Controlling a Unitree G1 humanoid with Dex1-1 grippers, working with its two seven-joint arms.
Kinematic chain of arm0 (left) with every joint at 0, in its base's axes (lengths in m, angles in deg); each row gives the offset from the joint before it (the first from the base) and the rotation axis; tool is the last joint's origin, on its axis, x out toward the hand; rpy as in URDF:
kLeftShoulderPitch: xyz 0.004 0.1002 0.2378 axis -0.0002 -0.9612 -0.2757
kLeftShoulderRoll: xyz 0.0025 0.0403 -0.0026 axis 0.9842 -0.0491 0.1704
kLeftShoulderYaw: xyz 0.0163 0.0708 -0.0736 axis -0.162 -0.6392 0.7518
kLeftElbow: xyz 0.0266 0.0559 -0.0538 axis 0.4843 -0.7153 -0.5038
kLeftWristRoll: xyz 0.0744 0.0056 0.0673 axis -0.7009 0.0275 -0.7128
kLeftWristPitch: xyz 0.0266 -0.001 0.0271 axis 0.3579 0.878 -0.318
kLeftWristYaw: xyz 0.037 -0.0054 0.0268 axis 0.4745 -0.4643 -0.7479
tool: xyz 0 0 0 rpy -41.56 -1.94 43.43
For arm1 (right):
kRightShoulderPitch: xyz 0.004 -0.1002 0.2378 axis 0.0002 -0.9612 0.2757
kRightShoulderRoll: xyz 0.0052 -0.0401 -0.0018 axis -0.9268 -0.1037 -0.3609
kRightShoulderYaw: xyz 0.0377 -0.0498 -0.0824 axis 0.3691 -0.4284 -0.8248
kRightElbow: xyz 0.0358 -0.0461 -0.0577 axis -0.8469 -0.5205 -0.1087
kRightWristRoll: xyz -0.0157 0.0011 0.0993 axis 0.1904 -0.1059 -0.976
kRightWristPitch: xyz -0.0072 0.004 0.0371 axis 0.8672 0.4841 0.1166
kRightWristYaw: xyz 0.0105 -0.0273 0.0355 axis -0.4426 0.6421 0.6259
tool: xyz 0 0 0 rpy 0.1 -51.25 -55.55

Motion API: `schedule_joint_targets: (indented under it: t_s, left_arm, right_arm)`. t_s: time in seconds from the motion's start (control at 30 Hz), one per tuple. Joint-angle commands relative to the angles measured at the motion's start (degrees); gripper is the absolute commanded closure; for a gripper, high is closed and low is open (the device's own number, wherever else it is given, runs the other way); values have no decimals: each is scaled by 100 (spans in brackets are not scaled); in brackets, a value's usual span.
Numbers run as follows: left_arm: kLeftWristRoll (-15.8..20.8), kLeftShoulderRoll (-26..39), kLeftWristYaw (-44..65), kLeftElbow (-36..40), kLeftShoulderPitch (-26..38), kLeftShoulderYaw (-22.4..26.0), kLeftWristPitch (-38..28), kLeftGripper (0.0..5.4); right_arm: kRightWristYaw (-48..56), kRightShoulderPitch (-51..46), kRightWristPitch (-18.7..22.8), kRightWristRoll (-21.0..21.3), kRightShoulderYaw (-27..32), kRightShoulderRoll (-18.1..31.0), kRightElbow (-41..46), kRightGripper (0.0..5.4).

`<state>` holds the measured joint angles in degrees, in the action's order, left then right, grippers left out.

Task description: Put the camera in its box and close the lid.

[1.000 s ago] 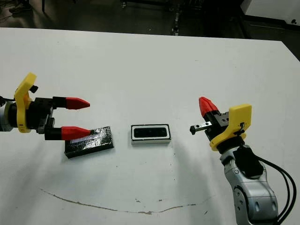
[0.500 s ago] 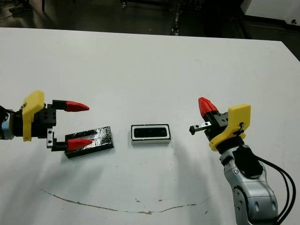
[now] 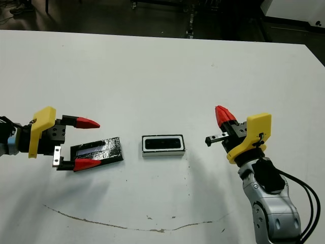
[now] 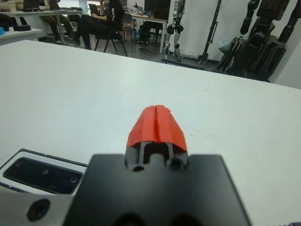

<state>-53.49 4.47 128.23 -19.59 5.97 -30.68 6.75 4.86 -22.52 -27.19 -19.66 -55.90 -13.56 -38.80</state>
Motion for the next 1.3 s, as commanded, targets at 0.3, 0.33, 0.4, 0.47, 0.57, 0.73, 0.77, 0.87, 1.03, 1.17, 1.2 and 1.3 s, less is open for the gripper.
schedule_joint_targets:
  t_s: [0.3,0.33,0.4,0.47,0.57,0.73,0.77,0.87,1.03,1.17,1.2,1.3]
  left_arm:
    - [-168,66,-434,364,-163,-46,309,0]
    - [-173,70,-458,397,-172,-47,341,0]
    - [-193,71,-485,441,-180,-53,351,0]
    - [-237,74,-495,438,-183,-81,322,0]
    - [-328,113,-476,442,-170,-139,277,0]
    - [-330,173,-399,409,-122,-204,383,0]
    - [-362,180,-406,407,-120,-219,358,0]
    - [-436,196,-432,402,-101,-266,426,0]
    - [-497,177,-497,401,-121,-284,563,0]
    - [-593,162,-538,339,-155,-326,514,0]
    - [-632,157,-540,310,-156,-347,484,0]
    - [-650,126,-551,234,-155,-365,570,0]
  right_arm:
    - [29,-59,-69,94,-18,42,3,539]
    - [16,-68,-66,123,-32,47,22,539]
    - [-3,-82,-68,156,-52,44,49,539]
    - [0,-87,-70,168,-54,33,54,539]
    - [-8,-93,-99,213,-63,24,52,539]
    - [18,-98,-165,201,-47,0,8,539]
    - [16,-99,-169,190,-42,-9,6,539]
    - [-2,-101,-108,155,-28,-21,37,539]
    - [84,-130,-276,164,-45,-2,-12,539]
    - [152,-143,-361,138,-39,7,-55,539]
    - [148,-148,-361,148,-45,6,-44,539]
    - [150,-160,-368,148,-50,-11,-31,539]
